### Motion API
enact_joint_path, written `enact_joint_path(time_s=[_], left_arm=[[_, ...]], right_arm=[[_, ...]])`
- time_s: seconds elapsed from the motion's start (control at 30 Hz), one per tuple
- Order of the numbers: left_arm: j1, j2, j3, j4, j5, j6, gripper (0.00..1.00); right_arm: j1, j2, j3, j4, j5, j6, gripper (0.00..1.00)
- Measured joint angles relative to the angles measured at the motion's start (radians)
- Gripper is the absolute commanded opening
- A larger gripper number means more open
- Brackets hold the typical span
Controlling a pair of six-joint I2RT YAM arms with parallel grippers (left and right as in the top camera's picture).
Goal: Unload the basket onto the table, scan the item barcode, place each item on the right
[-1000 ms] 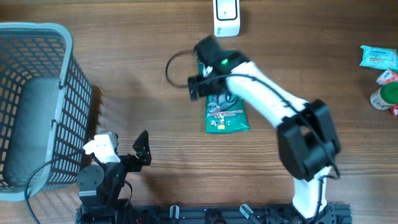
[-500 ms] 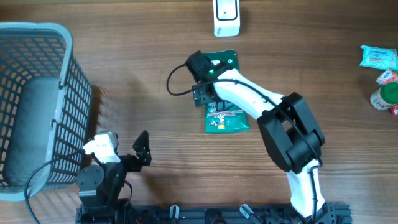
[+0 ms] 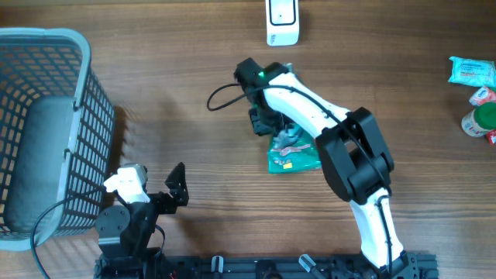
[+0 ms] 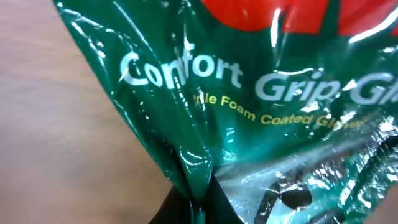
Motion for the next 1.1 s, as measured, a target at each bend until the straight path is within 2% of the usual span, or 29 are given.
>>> enact_joint_path(time_s=[0.13, 0.23, 0.3, 0.4, 0.53, 0.6, 0.73, 0.83, 0.97, 1.1], left_arm=[[0.0, 0.0, 0.0, 0.0, 0.0, 0.0, 1.0], [0.0, 0.0, 0.0, 0.0, 0.0, 0.0, 1.0], [0.0, 0.0, 0.0, 0.0, 0.0, 0.0, 1.0], [0.0, 0.0, 0.0, 0.0, 0.0, 0.0, 1.0], [0.0, 0.0, 0.0, 0.001, 0.0, 0.0, 1.0], [0.0, 0.0, 0.0, 0.0, 0.0, 0.0, 1.0], [0.0, 0.0, 0.0, 0.0, 0.0, 0.0, 1.0], [0.0, 0.0, 0.0, 0.0, 0.0, 0.0, 1.0], [0.0, 0.0, 0.0, 0.0, 0.0, 0.0, 1.0], [0.0, 0.0, 0.0, 0.0, 0.0, 0.0, 1.0]], right_arm=[[-0.039, -0.029, 0.036, -0.112, -0.38, -0.255, 0.05], [-0.09, -0.085, 0.039, -0.248, -0.7, -0.522, 0.04], [-0.128, -0.111, 0.038, -0.267, -0.867, -0.676, 0.05], [-0.176, -0.125, -0.043, -0.166, -1.044, -0.792, 0.04], [-0.195, -0.125, -0.28, 0.06, -1.26, -0.84, 0.04], [-0.192, -0.125, -0.389, 0.232, -1.379, -0.816, 0.04], [-0.19, -0.125, -0.541, 0.602, -1.481, -0.557, 0.04], [-0.192, -0.125, -0.552, 0.7, -1.454, -0.351, 0.04], [-0.216, -0.127, -0.531, 0.684, -1.386, -0.225, 0.05], [-0.252, -0.201, -0.467, 0.463, -1.093, -0.191, 0.05]])
